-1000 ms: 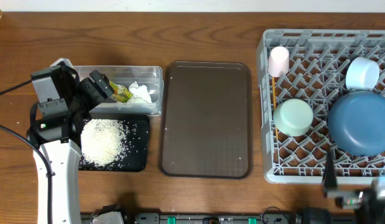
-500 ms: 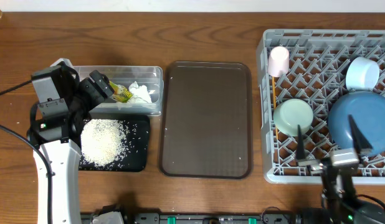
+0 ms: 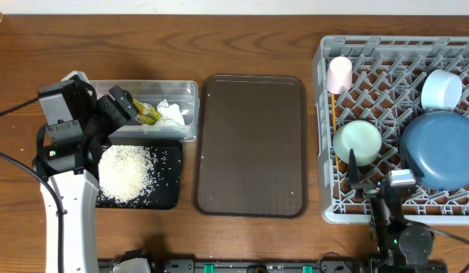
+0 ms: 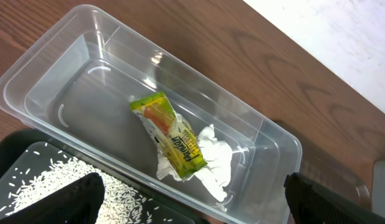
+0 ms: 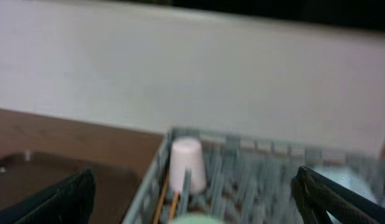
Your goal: Sort waste into correct bins and load items into the dishwasher rack
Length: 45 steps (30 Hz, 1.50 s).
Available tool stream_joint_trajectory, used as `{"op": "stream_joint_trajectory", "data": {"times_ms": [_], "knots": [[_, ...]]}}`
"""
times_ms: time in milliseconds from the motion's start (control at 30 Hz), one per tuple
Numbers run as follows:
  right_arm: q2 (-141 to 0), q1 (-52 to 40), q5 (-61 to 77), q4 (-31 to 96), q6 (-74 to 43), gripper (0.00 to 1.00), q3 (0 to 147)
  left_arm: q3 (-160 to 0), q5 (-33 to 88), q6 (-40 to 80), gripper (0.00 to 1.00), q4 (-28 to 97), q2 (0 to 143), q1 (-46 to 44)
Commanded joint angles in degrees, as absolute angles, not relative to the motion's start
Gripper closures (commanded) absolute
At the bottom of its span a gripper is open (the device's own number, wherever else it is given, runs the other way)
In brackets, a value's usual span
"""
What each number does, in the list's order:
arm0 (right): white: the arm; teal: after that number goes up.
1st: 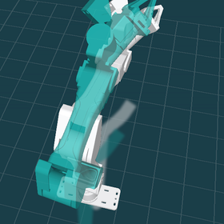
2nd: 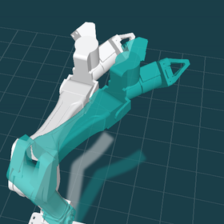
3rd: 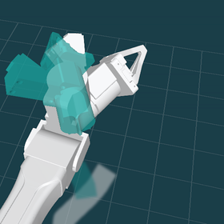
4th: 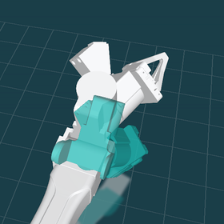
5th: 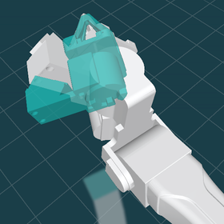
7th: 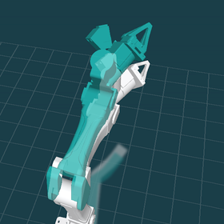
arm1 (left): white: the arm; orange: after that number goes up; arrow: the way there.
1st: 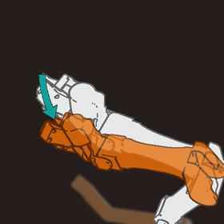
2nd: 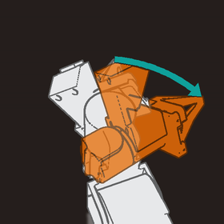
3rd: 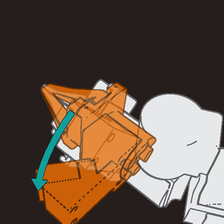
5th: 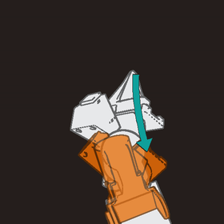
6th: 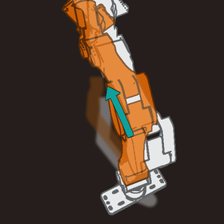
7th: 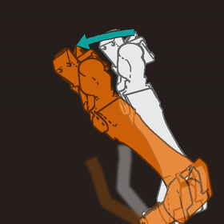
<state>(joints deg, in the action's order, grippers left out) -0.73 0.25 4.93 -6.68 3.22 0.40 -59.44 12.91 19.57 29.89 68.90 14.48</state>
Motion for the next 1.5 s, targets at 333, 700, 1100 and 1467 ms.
{"op": "stream_joint_trajectory", "data": {"times_ms": [333, 700, 1100, 1467], "knots": [[-0.5, -0.8, 0.4, 4.3, -0.2, 0.01, 0.3, -59.2, 12.4, 19.1, 0.05, 30.0, 69.1, 14.7], [-0.5, -0.8, 0.4, 4.3, -0.2, 0.01, 0.3, -59.2, 12.4, 19.1, 0.05, 30.0, 69.1, 14.7], [-0.5, -0.8, 0.4, 4.3, -0.2, 0.01, 0.3, -59.2, 12.4, 19.1, 0.05, 30.0, 69.1, 14.7], [-0.5, -0.8, 0.4, 4.3, -0.2, 0.01, 0.3, -58.5, 12.4, 19.2, 0.05, 45.8, 71.4, 14.7]]}}
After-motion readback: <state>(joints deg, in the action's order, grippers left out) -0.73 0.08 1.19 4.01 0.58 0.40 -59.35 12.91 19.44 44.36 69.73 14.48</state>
